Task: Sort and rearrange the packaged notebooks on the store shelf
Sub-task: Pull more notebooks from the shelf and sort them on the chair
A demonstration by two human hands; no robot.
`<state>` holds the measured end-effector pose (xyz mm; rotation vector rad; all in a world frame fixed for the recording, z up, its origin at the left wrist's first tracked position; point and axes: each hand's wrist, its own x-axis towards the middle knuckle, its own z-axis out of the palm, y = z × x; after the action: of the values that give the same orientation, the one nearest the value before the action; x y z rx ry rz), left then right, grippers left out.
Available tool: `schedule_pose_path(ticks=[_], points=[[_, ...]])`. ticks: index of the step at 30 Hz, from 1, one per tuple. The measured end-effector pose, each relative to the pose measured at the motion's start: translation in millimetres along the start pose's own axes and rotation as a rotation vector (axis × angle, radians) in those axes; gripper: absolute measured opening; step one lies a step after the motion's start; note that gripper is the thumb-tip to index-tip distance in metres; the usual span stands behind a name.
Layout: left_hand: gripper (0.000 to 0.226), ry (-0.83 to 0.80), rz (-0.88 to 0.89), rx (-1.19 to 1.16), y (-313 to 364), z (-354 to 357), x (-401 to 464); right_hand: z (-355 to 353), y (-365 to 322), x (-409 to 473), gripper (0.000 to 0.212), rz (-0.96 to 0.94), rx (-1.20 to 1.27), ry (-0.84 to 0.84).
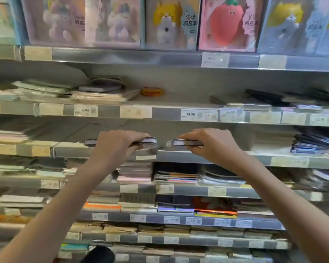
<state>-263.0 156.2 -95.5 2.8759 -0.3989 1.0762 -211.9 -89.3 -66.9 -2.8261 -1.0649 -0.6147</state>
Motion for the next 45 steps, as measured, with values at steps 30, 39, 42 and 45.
schedule_pose_path(ticks=[30, 39, 42, 45], points=[[0.051, -0.733, -0.438, -0.359, 11, 320, -369, 397, -69, -170, 0.033, 0.059, 0.258, -0.724], [0.058, -0.727, -0.433, -0.391, 50, 371, -440, 435, -67, -221, 0.053, -0.091, 0.255, -0.426], [0.045, -0.722, -0.543, -0.341, 64, 371, -454, 442, -69, -235, 0.053, -0.078, 0.275, -0.432], [0.044, -0.778, -0.59, -0.335, 74, 378, -469, 446, -73, -246, 0.052, -0.109, 0.258, -0.413]])
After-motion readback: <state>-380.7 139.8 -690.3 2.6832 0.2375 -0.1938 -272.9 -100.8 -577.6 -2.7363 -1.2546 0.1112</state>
